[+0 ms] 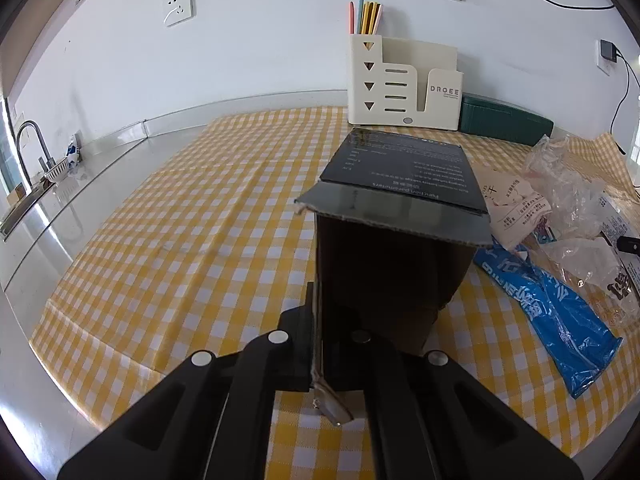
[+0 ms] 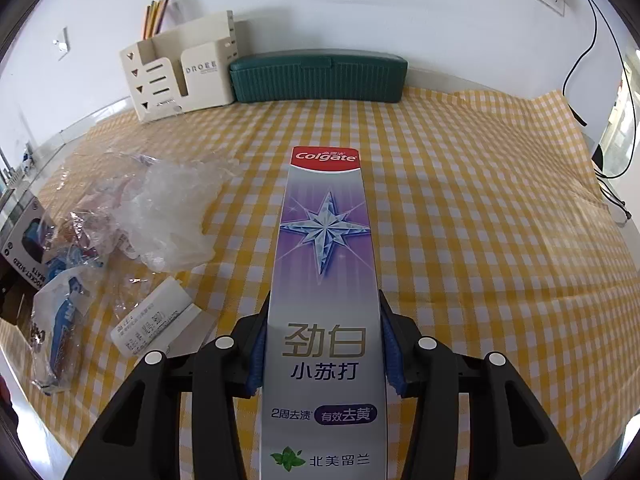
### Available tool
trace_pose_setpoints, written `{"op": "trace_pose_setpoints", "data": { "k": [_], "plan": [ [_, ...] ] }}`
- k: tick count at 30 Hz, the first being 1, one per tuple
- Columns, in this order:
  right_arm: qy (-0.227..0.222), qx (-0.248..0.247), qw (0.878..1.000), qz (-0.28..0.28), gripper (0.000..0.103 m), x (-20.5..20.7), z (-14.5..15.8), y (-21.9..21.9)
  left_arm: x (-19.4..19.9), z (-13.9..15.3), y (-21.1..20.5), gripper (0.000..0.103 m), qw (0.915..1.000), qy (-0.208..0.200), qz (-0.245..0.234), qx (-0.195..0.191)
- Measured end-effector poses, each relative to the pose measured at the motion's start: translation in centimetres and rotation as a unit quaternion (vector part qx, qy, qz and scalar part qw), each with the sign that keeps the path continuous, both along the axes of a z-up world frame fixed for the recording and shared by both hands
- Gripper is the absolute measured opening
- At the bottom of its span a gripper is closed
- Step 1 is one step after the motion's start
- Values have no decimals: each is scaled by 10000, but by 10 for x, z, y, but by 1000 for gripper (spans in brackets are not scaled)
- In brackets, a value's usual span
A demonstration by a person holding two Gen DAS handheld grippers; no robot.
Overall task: Collect trash
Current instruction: 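Grasp the Colgate box with the right tool while the left tool grasps the black box, then carry both boxes down over the mesh wastebasket and open both tools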
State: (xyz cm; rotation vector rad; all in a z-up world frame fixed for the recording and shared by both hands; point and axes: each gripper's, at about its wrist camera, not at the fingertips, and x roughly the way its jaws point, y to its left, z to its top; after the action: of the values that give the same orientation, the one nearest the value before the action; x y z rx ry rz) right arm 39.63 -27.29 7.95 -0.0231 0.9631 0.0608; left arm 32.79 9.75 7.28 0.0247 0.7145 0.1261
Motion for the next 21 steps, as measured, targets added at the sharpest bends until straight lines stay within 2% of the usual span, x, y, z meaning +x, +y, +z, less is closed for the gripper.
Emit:
{"op": "trace_pose_setpoints", "data": {
  "k": [8,12,16,21],
  "plan": [
    [-360,185,9991,145,49,-17,18,-3,-9,6,4,3,9996,-37,257,-106],
    [-610,297,9972,311,49,-31,34,0,-27,16,4,3,9989,-220,385,-172],
    [-909,373,9936,558,49,-58,53,7,-49,25,0,3,9980,-361,486,-155],
    [-1229,574,9860,968,49,-116,77,18,-97,31,-8,3,9973,-495,511,-186]
  ]
}}
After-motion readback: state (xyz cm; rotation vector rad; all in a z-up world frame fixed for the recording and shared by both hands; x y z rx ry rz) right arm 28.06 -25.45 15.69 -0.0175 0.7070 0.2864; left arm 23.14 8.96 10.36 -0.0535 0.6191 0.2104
